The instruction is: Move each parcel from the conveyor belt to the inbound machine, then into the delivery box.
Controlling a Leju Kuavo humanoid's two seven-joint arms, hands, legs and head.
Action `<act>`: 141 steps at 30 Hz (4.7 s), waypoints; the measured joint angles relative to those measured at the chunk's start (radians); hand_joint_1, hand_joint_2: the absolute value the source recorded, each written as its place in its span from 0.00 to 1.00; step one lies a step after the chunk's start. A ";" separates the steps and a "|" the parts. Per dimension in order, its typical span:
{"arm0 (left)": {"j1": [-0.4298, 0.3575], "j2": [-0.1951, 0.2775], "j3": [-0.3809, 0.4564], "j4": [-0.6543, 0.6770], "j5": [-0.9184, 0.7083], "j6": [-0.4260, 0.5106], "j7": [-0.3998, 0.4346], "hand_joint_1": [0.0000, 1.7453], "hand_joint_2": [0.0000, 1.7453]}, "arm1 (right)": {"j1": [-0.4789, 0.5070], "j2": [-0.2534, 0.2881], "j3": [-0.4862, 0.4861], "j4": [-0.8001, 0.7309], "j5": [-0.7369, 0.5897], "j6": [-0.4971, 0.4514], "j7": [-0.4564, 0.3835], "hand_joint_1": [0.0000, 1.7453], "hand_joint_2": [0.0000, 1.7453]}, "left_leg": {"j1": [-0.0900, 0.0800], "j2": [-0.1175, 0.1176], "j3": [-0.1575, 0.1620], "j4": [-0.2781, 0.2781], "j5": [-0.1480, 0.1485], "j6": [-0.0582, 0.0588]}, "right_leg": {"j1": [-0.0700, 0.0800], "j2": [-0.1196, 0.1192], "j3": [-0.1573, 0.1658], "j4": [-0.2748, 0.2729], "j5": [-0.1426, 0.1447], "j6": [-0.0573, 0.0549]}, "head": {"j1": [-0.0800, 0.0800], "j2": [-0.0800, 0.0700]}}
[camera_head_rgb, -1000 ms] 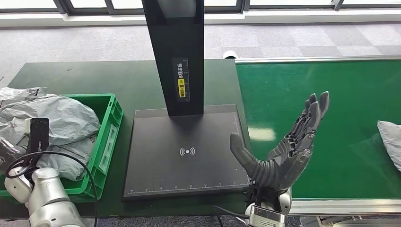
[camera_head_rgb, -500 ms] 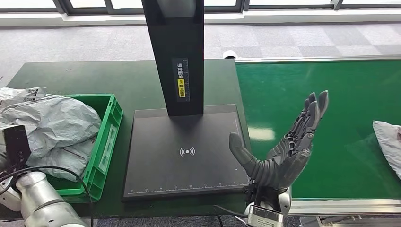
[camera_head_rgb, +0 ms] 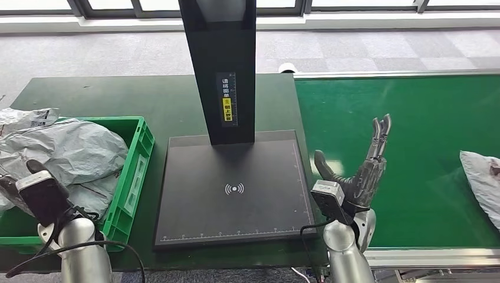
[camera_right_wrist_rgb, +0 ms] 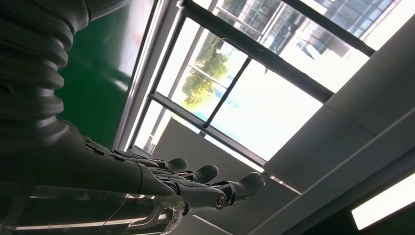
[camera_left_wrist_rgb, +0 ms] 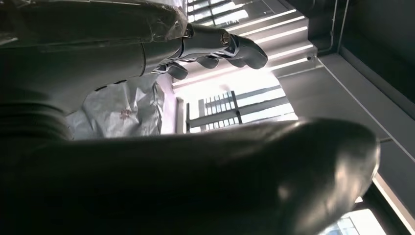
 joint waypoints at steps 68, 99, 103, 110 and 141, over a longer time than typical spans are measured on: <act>0.327 0.008 -0.393 -0.038 0.050 0.000 0.002 0.00 1.00 | -0.264 -0.085 -0.871 0.505 0.656 -0.002 0.251 0.00 1.00 | 0.000 -0.001 -0.003 0.000 0.000 0.000 | 0.000 -0.001 -0.003 0.000 -0.001 -0.001 | 0.000 0.000; 0.323 0.008 -0.383 0.023 0.076 0.000 0.002 0.00 1.00 | -0.204 -0.228 -0.710 0.603 0.890 -0.003 0.850 0.00 1.00 | 0.000 -0.002 -0.004 0.000 0.000 0.001 | 0.000 -0.002 -0.003 0.000 -0.001 -0.001 | 0.000 0.000; 0.323 0.008 -0.379 0.027 0.077 0.000 0.002 0.00 1.00 | -0.187 -0.291 -0.588 0.628 0.890 -0.002 1.008 0.00 1.00 | 0.000 -0.001 -0.004 0.000 0.000 0.001 | 0.000 -0.002 -0.003 0.000 -0.001 -0.001 | 0.000 0.000; 0.326 0.008 -0.363 0.031 0.086 0.000 0.002 0.00 1.00 | -0.198 -0.377 -0.421 0.704 0.891 -0.002 1.073 0.00 1.00 | 0.000 -0.002 -0.006 0.000 0.000 0.001 | 0.000 -0.002 -0.003 0.000 -0.001 0.000 | 0.000 0.000; 0.358 0.005 -0.332 0.014 0.088 0.000 0.002 0.00 1.00 | -0.310 -0.403 -0.522 0.958 0.651 0.035 0.766 0.00 1.00 | 0.000 -0.002 -0.005 0.000 0.000 0.001 | 0.000 -0.003 -0.004 0.000 -0.001 0.000 | 0.000 0.000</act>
